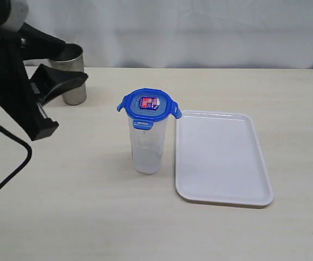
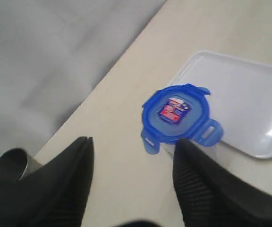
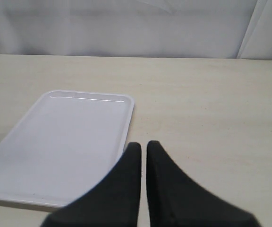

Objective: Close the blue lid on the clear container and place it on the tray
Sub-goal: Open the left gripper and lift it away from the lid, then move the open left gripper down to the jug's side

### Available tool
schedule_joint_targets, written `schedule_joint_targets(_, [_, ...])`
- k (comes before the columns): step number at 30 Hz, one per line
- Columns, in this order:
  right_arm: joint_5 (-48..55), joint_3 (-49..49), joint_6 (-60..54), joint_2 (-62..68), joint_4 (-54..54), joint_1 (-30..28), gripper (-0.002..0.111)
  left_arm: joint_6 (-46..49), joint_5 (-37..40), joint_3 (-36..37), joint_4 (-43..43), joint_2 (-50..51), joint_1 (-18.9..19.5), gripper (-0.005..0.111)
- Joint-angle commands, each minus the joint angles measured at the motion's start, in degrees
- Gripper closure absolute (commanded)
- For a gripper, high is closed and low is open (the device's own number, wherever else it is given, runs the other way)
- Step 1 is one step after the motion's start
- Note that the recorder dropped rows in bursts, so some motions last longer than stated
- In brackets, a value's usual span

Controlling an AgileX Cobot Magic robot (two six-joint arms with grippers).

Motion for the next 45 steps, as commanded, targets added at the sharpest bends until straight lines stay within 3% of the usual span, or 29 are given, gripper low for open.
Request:
schedule_joint_targets(1, [0.1, 0.2, 0.3, -0.3, 0.1, 0.0, 0.104, -1.3, -9.4, 3.2, -7.8, -0.2, 5.6, 0.057])
schedule_joint_targets(7, [0.1, 0.2, 0.3, -0.3, 0.1, 0.0, 0.104, -1.1, -16.7, 6.1, -13.4, -0.2, 11.4, 0.057])
schedule_joint_targets(10, [0.1, 0.2, 0.3, -0.3, 0.1, 0.0, 0.104, -1.8, -25.5, 8.4, -17.0, -0.2, 12.7, 0.057])
schedule_joint_targets(14, [0.1, 0.2, 0.3, -0.3, 0.1, 0.0, 0.104, -14.5, -39.8, 13.8, -14.1, -0.2, 12.5, 0.057])
schedule_joint_targets(17, [0.1, 0.2, 0.3, -0.3, 0.1, 0.0, 0.104, -33.4, -49.0, 18.6, 0.4, -0.2, 12.5, 0.057])
schedule_joint_targets(21, [0.1, 0.2, 0.3, -0.3, 0.1, 0.0, 0.104, -63.2, -54.2, 18.4, 38.9, 0.9, 12.5, 0.057])
schedule_joint_targets(23, [0.1, 0.2, 0.3, -0.3, 0.1, 0.0, 0.104, -71.0, -55.6, 17.3, 47.4, 2.7, 12.5, 0.057])
schedule_joint_targets(28, [0.1, 0.2, 0.3, -0.3, 0.1, 0.0, 0.104, -76.8, -56.1, 16.8, 54.3, 8.8, 16.9, 0.057])
schedule_joint_targets(33, [0.1, 0.2, 0.3, -0.3, 0.1, 0.0, 0.104, -81.8, -68.2, 19.2, 67.8, 12.8, 24.1, 0.057])
schedule_joint_targets(38, [0.1, 0.2, 0.3, -0.3, 0.1, 0.0, 0.104, -81.0, -70.9, 21.2, 75.8, 21.0, 30.1, 0.057])
schedule_joint_targets(45, [0.1, 0.2, 0.3, -0.3, 0.1, 0.0, 0.104, -71.2, -70.5, 21.8, 70.9, 33.8, 31.9, 0.057])
